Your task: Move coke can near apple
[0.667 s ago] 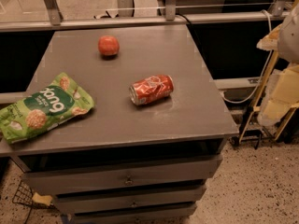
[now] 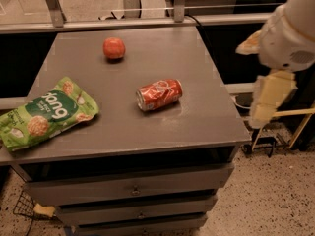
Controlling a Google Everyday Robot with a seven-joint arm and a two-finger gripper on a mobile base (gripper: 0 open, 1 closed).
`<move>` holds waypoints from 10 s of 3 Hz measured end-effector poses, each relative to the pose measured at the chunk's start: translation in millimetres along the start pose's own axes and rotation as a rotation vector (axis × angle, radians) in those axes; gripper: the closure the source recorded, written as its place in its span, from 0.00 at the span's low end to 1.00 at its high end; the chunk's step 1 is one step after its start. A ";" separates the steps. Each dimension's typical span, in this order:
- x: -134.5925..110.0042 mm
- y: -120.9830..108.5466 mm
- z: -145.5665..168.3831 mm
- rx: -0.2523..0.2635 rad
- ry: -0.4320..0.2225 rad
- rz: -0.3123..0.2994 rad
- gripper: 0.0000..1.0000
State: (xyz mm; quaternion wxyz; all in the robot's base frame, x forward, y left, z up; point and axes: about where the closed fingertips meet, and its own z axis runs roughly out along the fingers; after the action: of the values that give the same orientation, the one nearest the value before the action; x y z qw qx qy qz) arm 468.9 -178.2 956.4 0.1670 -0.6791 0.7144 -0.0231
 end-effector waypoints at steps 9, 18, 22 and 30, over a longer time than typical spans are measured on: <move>-142.3 -65.1 172.5 -0.294 -0.230 -0.561 0.00; -124.1 -196.6 141.6 0.140 -0.209 -0.380 1.00; -160.2 -270.2 181.6 0.197 -0.274 -0.252 1.00; -175.8 -274.2 237.5 0.066 -0.276 -0.234 0.00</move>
Offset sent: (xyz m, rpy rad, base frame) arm 0.0754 0.1455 -0.0657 -0.0304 0.0454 0.6011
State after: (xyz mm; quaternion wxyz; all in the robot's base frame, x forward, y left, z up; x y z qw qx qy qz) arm 800.8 18.8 840.1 0.2817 -0.7485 0.5997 0.0275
